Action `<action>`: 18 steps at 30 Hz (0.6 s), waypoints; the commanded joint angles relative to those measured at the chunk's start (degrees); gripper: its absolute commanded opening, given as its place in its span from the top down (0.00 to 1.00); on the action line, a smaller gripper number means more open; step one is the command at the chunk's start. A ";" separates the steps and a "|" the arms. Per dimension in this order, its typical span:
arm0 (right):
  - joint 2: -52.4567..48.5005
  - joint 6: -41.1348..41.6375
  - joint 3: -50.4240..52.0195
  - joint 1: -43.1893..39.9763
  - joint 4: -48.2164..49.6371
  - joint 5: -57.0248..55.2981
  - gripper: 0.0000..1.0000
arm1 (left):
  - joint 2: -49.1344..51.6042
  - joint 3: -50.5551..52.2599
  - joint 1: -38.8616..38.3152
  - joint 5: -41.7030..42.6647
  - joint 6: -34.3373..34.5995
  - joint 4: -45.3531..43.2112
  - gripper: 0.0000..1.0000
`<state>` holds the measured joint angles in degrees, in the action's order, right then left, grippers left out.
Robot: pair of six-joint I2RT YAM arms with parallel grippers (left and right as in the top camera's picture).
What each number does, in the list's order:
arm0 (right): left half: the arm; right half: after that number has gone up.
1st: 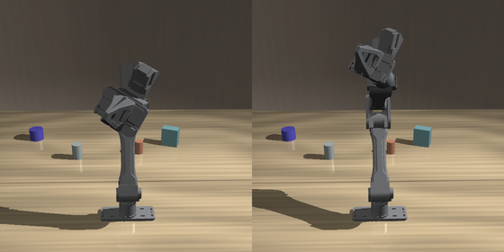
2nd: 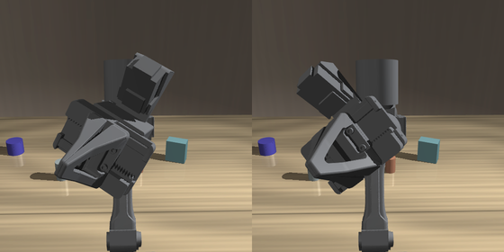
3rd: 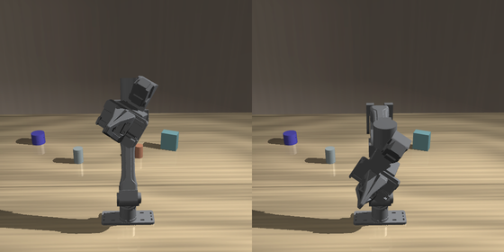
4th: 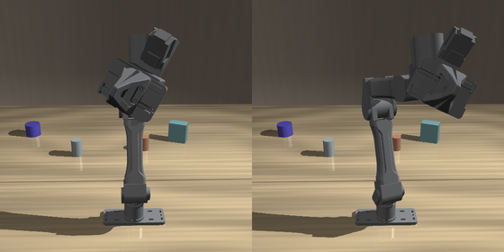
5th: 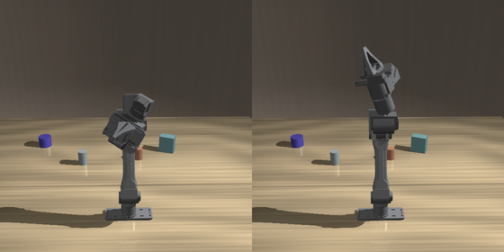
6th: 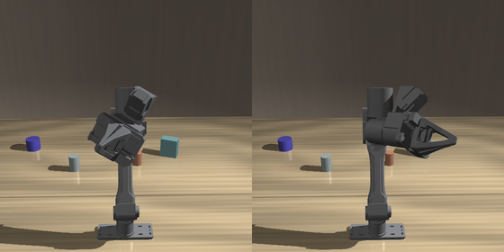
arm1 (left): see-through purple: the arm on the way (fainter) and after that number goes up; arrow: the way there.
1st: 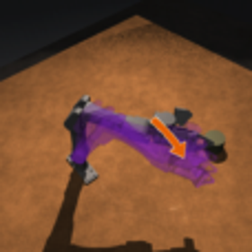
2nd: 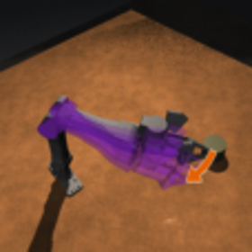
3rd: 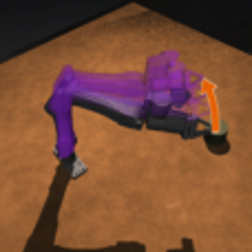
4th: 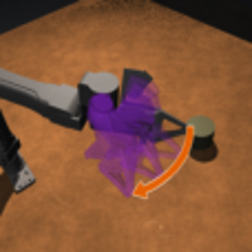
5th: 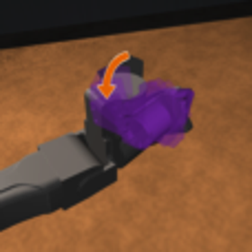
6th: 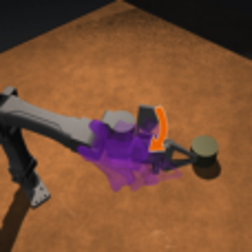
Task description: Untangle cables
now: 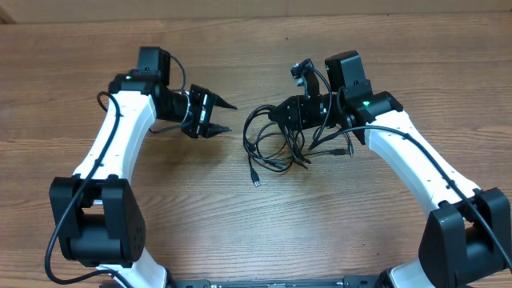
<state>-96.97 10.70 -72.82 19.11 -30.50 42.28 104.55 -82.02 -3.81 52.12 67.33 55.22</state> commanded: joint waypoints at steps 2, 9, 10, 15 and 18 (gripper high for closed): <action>0.85 0.00 -1.09 -0.22 0.28 -2.38 0.96 | 0.35 -0.22 -2.97 -0.83 1.18 1.64 0.57; 0.85 0.02 -1.09 -0.22 0.02 -2.36 0.96 | 0.35 -0.22 -8.87 -10.69 22.69 1.77 0.51; 0.85 0.02 -1.09 -0.22 -0.11 -2.36 0.96 | 0.35 -0.22 -9.46 -13.25 26.01 1.53 0.50; 0.85 0.00 -1.09 -0.22 -1.38 -2.38 0.96 | 0.35 -0.22 -10.14 -19.63 32.61 0.52 0.43; 0.85 0.00 -1.09 -0.22 -1.53 -2.38 0.96 | 0.35 -0.22 -10.14 -21.57 32.61 -0.15 0.32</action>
<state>-96.97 10.72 -72.82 19.11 -32.23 40.21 104.55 -82.02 -14.15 35.81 95.24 55.20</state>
